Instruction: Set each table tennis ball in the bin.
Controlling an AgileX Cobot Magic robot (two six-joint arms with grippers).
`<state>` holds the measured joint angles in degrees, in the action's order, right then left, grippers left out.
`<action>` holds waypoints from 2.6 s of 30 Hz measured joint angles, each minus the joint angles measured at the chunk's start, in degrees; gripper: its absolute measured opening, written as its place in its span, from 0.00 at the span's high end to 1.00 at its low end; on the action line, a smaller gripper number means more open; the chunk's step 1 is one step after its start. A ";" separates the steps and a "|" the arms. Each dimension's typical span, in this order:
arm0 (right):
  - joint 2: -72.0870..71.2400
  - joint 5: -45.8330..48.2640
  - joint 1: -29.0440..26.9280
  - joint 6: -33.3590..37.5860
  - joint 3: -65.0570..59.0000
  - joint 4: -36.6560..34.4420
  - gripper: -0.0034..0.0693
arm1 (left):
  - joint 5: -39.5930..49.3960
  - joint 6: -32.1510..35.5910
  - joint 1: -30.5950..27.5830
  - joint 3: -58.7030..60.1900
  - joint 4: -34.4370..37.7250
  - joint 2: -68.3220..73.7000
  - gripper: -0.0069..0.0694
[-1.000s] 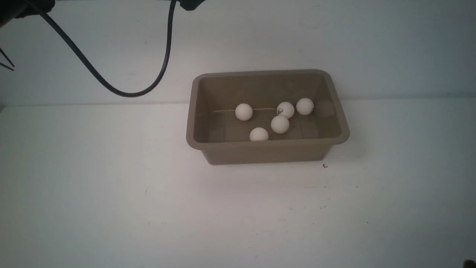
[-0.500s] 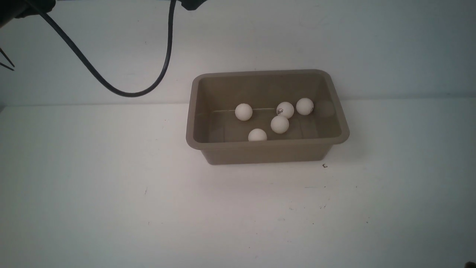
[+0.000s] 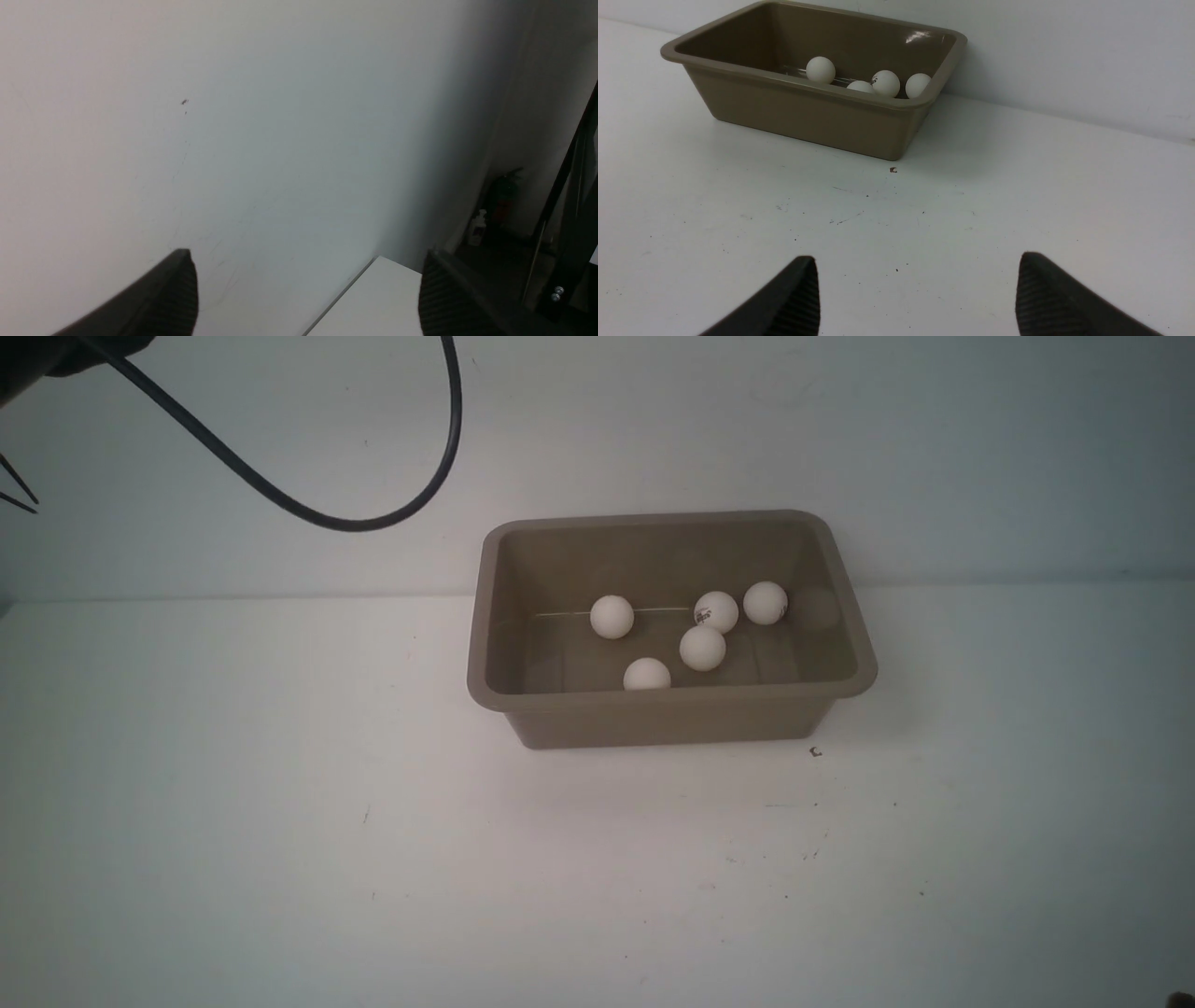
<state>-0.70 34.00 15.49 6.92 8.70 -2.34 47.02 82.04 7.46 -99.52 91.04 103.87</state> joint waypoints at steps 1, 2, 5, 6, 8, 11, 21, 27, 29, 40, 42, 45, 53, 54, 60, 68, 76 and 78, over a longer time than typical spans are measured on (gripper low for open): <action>0.00 0.00 0.00 0.00 0.00 0.00 0.25 | 0.12 0.00 0.00 0.00 0.11 0.00 0.16; 0.00 0.00 0.00 0.00 0.00 0.00 0.25 | 0.08 0.00 0.00 0.00 0.17 0.00 0.16; 0.00 0.00 0.00 0.00 0.00 0.00 0.25 | 0.22 0.04 0.00 0.00 0.30 0.00 0.16; 0.00 0.00 0.00 0.00 0.00 0.00 0.25 | 0.22 0.04 0.00 0.00 0.30 0.00 0.16; 0.00 0.00 0.00 0.00 0.00 0.00 0.25 | -0.16 0.32 0.00 0.00 0.72 0.00 0.16; 0.00 0.00 0.00 0.00 0.00 0.00 0.25 | -1.14 0.74 -0.06 0.00 0.47 0.00 0.16; 0.00 0.00 0.00 0.04 0.00 0.00 0.25 | -2.66 -5.25 -2.05 0.00 -15.40 -5.20 0.16; 0.00 0.00 0.00 0.06 0.00 0.00 0.25 | 3.23 -30.62 -6.09 0.00 -46.43 -18.12 0.16; 0.00 0.00 0.00 0.11 0.00 0.00 0.25 | 8.38 -40.98 -6.71 0.00 -57.30 -23.90 0.16; 0.00 0.00 0.00 0.11 0.00 0.00 0.25 | 1.68 -67.24 -6.78 28.42 -81.45 -52.99 0.16; 0.00 0.00 0.00 0.11 0.00 0.00 0.25 | -5.10 -67.35 -6.78 39.08 -82.10 -56.74 0.16; 0.00 0.00 0.00 0.11 0.00 0.00 0.25 | -17.76 -67.35 -6.78 58.68 -82.97 -61.90 0.16; 0.00 0.00 0.00 0.11 0.00 0.00 0.25 | -40.31 -73.57 -6.78 92.13 -82.56 -70.66 0.16; 0.00 0.00 0.00 0.11 0.00 0.00 0.25 | -41.56 -74.41 -6.78 94.41 -82.43 -71.40 0.16; 0.00 0.00 0.00 0.11 0.00 0.00 0.25 | -40.51 -75.87 -6.78 98.33 -82.42 -79.11 0.16; 0.00 0.00 0.00 0.13 0.00 0.00 0.25 | -29.64 -74.61 -6.78 98.37 -83.36 -93.55 0.16; 0.00 0.00 0.00 0.13 -0.01 0.00 0.25 | -24.34 -74.61 -6.78 99.25 -83.79 -101.09 0.16; 0.00 0.00 0.00 0.13 -0.01 0.00 0.25 | -24.34 -74.61 -6.78 100.33 -83.79 -102.82 0.16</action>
<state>-0.70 34.00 15.49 7.05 8.69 -2.34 22.68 7.43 0.68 0.80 7.25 1.05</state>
